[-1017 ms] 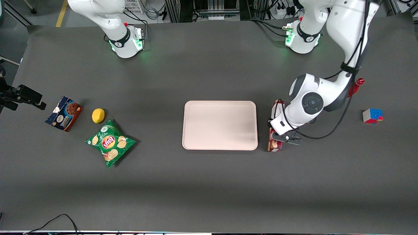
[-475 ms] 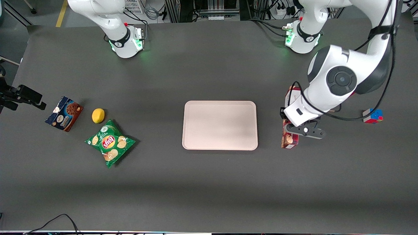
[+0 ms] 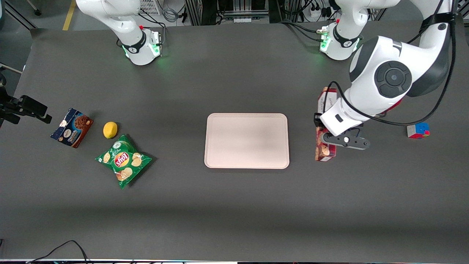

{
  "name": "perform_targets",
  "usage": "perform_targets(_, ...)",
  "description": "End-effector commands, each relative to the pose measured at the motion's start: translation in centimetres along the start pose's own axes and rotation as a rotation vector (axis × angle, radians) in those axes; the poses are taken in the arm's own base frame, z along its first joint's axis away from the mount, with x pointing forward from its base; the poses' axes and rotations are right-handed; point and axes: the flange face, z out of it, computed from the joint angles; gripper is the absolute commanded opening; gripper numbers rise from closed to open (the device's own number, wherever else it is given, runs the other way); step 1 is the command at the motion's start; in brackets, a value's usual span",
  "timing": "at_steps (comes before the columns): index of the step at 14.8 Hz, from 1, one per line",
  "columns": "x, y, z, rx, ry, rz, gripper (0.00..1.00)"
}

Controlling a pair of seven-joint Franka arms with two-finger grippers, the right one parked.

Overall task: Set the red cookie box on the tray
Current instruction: 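Lift the shortbread box and carry it over the white tray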

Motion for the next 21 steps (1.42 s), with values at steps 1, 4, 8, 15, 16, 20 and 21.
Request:
perform_targets(1,-0.6,4.4,0.2,-0.041,0.002,-0.106,0.00)
perform_targets(4,-1.4,10.0,2.3,-0.067,0.008,-0.171,0.00)
perform_targets(8,-1.2,13.7,6.5,-0.101,-0.002,-0.152,0.00)
perform_targets(15,-0.8,13.1,17.1,-0.088,0.055,-0.123,0.00)
perform_targets(16,-0.6,13.0,17.9,-0.091,0.060,-0.129,0.00)
perform_targets(20,-0.3,12.9,21.1,-0.050,0.065,-0.153,0.00)
perform_targets(21,-0.2,12.8,21.9,-0.040,0.062,-0.146,0.00)
